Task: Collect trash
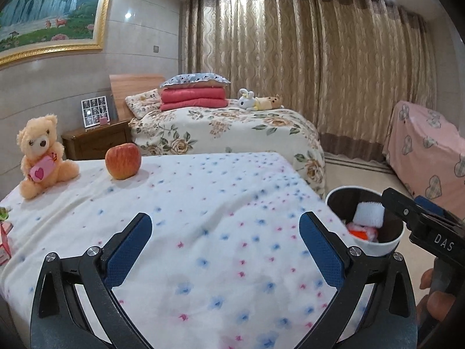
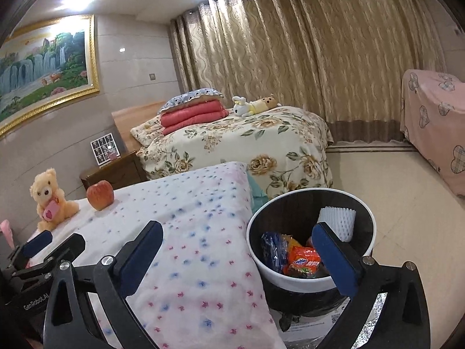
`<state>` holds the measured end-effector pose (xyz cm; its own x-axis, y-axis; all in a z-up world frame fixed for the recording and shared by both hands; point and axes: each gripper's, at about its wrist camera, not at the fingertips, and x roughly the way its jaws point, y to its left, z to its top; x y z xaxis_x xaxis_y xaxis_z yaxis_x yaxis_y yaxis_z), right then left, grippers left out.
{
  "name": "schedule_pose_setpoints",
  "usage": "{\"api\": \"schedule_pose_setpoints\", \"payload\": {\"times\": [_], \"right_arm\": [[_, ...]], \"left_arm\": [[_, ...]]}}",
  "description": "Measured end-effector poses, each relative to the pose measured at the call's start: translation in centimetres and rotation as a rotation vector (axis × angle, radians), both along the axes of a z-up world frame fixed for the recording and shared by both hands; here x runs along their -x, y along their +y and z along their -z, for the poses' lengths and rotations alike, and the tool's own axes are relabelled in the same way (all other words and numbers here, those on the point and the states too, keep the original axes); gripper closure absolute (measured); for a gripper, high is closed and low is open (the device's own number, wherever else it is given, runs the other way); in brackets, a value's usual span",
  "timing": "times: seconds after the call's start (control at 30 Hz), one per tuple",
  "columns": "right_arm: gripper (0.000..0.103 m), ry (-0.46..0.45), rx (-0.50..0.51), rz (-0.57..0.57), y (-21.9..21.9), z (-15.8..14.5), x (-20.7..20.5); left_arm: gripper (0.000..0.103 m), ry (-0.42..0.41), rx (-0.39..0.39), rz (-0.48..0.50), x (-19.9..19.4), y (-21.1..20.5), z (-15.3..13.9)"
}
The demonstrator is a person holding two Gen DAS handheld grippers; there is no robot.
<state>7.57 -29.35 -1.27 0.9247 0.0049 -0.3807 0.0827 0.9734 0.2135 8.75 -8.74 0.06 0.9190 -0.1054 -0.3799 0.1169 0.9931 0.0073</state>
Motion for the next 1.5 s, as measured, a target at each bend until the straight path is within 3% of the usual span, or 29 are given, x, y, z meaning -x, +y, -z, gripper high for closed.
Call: {"api": "schedule_pose_setpoints", "payload": {"times": [0.43, 1.5], "right_arm": [[0.0, 0.008, 0.037, -0.008, 1.0, 0.7, 0.0], [0.0, 0.004, 0.031, -0.026, 1.5, 0.6, 0.2]], "left_arm": [[0.0, -0.013, -0.01, -0.05, 0.5, 0.8, 0.8], [0.0, -0.022, -0.012, -0.051, 1.0, 0.7, 0.5]]}}
